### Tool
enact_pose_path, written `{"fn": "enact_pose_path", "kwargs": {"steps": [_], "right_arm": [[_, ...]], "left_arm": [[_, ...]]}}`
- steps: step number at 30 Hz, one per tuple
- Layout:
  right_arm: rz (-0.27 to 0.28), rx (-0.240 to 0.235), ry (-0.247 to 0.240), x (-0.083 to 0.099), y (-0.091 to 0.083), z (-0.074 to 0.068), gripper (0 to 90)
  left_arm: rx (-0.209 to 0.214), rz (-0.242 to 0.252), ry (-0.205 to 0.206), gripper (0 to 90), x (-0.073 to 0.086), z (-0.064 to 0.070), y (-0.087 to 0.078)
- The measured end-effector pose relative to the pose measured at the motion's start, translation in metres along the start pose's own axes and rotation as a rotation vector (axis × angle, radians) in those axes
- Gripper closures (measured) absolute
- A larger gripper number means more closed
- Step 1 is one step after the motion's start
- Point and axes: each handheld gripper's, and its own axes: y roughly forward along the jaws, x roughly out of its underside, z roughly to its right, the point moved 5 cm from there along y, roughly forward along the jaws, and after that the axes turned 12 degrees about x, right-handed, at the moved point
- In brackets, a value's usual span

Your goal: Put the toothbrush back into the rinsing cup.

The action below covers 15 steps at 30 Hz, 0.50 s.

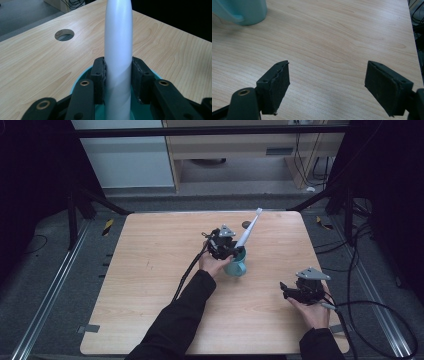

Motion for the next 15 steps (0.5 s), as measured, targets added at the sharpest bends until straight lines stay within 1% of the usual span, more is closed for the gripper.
{"fn": "enact_pose_path", "kwargs": {"steps": [6, 10, 13, 15], "right_arm": [[0.002, 0.002, -0.003, 0.000, 0.000, 0.001, 20.0], [0.001, 0.001, -0.004, 0.000, 0.000, 0.001, 20.0], [0.001, 0.001, -0.004, 0.000, 0.000, 0.001, 20.0], [-0.001, 0.002, -0.002, 0.000, 0.000, 0.001, 20.0]], "left_arm": [[-0.009, -0.024, -0.005, 65.5, 0.003, 0.000, -0.001], [-0.018, -0.047, -0.016, 65.4, 0.007, -0.001, -0.001], [-0.016, -0.066, -0.025, 65.3, 0.011, -0.002, -0.001], [-0.014, -0.063, -0.027, 65.3, 0.013, -0.002, -0.001]]}}
